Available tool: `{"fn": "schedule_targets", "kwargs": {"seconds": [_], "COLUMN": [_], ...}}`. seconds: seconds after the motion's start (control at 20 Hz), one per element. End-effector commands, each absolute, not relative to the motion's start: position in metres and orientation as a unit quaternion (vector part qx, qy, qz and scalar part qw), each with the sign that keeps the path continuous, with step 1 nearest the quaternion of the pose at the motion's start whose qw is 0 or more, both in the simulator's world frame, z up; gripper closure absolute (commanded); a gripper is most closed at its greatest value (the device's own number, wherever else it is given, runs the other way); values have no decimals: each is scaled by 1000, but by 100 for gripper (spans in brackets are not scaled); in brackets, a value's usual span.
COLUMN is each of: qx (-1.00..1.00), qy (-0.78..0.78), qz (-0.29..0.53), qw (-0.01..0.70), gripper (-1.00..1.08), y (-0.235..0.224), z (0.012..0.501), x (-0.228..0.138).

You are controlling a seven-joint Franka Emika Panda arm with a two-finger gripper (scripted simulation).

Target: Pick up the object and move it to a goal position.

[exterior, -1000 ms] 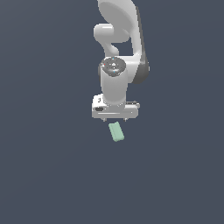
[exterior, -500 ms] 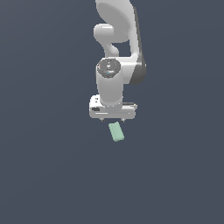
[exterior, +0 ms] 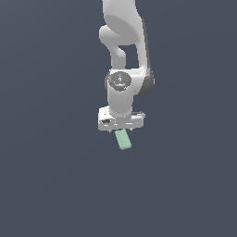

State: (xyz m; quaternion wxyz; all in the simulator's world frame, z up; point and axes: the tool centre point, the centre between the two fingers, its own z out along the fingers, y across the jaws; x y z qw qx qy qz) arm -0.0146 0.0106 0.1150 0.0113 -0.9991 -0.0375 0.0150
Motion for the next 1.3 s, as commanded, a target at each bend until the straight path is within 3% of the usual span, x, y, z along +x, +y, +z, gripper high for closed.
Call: {"fn": "schedule_targets", "kwargs": {"seconds": [0.0,1.25], "qx": [-998,-990], "qy": [-66,-144], "qz": [11,0], "qw": [7,0], "gripper": [-92,-92], "y": [14,25], "z": [100,28], "x": [-17,-25]}}
